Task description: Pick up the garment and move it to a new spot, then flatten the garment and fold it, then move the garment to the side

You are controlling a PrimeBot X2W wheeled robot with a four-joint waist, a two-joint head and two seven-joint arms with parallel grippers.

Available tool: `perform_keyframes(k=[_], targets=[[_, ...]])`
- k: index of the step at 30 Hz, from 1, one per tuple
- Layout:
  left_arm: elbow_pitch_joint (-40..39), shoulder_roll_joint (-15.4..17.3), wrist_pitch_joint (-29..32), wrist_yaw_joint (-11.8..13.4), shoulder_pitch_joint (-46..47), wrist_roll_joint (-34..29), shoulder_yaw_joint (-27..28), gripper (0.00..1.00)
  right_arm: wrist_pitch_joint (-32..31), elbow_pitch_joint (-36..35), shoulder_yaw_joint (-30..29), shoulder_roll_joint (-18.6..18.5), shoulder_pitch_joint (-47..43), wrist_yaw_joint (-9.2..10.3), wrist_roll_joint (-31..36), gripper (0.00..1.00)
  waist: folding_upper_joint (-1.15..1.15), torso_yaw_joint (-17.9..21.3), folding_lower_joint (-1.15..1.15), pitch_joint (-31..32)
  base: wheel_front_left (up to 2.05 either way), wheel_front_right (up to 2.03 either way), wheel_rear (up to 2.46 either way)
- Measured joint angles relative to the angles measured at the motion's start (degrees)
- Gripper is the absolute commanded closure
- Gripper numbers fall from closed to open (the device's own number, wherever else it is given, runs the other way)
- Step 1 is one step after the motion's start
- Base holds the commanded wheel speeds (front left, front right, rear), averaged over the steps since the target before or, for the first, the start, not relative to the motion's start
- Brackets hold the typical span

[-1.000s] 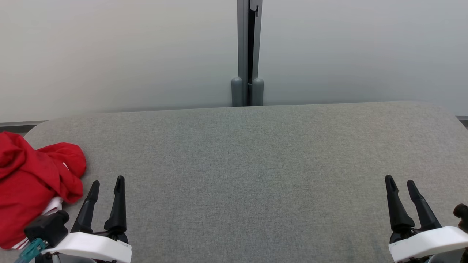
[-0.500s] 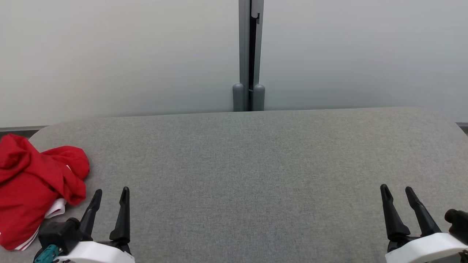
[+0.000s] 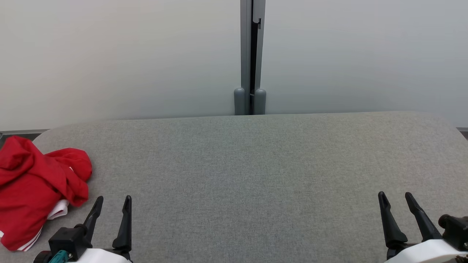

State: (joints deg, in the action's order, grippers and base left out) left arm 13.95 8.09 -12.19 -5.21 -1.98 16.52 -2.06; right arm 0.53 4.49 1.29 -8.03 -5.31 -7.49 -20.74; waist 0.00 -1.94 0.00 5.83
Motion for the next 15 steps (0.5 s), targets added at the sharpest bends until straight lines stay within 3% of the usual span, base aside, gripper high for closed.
perform_keyframes(k=[15], targets=[[2.1,0.0,-1.5,-0.3,-0.2,-5.0,0.0,0.0,0.0,-0.3,-0.2,0.8,-1.5,0.0,4.9,0.0,0.0,-0.2,0.0,1.2,0.0,0.0,0.0]])
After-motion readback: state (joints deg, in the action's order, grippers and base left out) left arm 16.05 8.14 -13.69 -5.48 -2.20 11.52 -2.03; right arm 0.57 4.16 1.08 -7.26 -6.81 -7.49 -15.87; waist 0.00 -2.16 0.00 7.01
